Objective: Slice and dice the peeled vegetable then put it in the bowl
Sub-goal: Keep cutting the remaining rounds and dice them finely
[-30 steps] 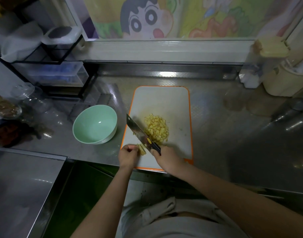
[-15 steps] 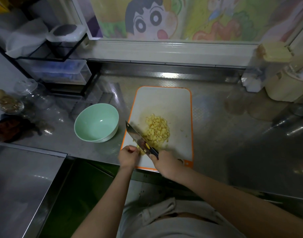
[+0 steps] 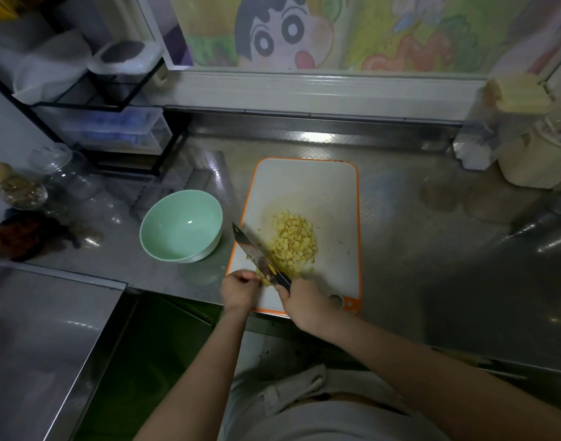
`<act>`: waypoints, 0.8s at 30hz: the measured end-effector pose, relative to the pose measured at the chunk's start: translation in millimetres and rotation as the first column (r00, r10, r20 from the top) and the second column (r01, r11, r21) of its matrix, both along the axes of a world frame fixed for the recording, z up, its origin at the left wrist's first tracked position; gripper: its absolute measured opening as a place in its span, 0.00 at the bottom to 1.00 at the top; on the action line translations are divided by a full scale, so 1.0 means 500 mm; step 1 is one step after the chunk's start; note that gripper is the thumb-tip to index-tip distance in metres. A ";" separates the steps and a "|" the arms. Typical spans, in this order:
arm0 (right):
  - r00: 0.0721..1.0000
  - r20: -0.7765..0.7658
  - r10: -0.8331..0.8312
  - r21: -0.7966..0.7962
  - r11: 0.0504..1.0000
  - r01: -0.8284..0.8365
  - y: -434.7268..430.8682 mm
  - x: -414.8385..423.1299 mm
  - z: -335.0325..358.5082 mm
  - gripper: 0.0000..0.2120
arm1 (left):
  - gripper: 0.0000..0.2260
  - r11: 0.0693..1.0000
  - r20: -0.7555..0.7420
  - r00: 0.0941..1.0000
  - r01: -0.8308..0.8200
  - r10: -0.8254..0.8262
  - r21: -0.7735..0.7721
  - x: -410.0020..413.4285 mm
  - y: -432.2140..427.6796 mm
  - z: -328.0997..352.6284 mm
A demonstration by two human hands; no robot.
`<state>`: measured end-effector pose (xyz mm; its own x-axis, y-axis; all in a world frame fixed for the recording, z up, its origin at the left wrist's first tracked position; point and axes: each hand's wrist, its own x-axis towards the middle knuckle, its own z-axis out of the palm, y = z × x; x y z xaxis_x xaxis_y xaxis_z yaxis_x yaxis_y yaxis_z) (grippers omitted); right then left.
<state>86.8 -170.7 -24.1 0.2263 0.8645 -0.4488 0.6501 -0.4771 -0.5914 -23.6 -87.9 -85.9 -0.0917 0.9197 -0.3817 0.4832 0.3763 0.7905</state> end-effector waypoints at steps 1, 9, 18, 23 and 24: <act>1.000 0.002 -0.003 0.003 1.000 0.003 0.000 0.000 -0.001 0.19 | 0.16 1.000 -0.006 1.000 0.002 -0.002 0.000 0.000 0.000 -0.001; 1.000 0.017 0.010 0.018 1.000 -0.010 0.003 -0.007 -0.002 0.19 | 0.15 1.000 0.001 1.000 -0.020 0.020 -0.022 0.003 0.001 0.005; 0.999 0.039 0.020 0.027 0.999 -0.021 0.005 -0.014 -0.006 0.19 | 0.06 1.000 -0.091 0.996 0.001 -0.002 -0.012 0.006 0.001 0.006; 1.000 0.013 0.014 0.028 1.000 -0.014 0.008 -0.013 -0.007 0.19 | 0.06 1.000 -0.106 0.994 0.014 -0.015 -0.007 0.005 0.001 0.008; 1.000 -0.004 0.006 0.018 1.000 -0.006 0.011 -0.010 -0.007 0.18 | 0.06 1.000 -0.108 0.994 0.027 -0.027 0.002 0.006 0.000 0.007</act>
